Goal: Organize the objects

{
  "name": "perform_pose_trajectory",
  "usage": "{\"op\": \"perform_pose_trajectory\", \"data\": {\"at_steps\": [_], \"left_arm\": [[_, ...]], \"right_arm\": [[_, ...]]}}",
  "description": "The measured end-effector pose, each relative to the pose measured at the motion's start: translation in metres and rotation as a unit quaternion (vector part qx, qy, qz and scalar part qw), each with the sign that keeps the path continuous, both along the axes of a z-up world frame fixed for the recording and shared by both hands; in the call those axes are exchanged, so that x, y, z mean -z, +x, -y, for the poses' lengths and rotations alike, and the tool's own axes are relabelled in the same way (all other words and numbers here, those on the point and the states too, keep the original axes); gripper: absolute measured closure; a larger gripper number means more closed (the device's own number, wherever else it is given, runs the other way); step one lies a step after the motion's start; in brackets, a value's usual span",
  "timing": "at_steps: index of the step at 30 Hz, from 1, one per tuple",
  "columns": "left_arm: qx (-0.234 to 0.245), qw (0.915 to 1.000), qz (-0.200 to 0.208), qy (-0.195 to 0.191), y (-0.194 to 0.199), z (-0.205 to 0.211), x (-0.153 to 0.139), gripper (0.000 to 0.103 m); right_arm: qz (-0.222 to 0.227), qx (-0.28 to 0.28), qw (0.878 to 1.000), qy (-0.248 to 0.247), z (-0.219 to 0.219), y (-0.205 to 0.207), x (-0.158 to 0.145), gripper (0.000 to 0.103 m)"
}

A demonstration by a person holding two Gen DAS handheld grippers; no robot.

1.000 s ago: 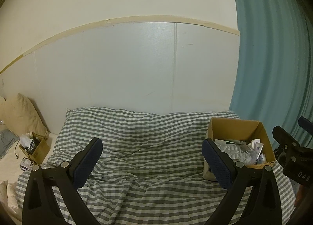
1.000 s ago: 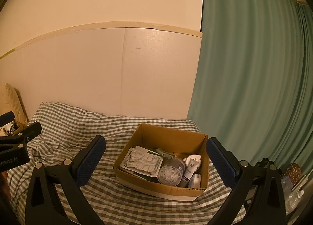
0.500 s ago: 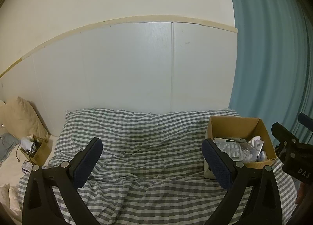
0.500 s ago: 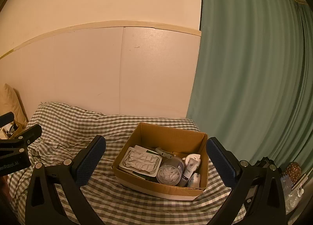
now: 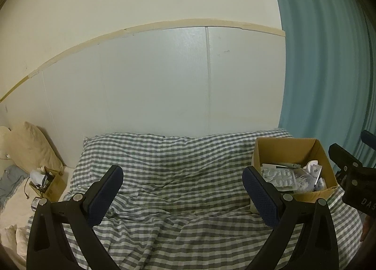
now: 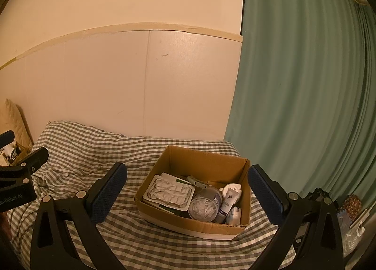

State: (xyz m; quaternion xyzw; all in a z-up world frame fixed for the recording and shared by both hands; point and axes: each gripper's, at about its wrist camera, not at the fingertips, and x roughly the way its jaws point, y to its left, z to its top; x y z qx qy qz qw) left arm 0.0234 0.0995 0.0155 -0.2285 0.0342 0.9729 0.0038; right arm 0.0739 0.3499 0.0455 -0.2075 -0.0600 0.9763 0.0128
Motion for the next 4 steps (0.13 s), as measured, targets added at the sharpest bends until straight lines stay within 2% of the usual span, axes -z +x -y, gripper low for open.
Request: {"op": "perform_pose_trajectory", "data": {"at_steps": [4], "left_arm": [[0.002,1.0,0.0,0.002,0.0004,0.002,0.0,0.0]], "right_arm": [[0.0,0.0,1.0,0.0,-0.0002,0.0,-0.0001,0.0]]}}
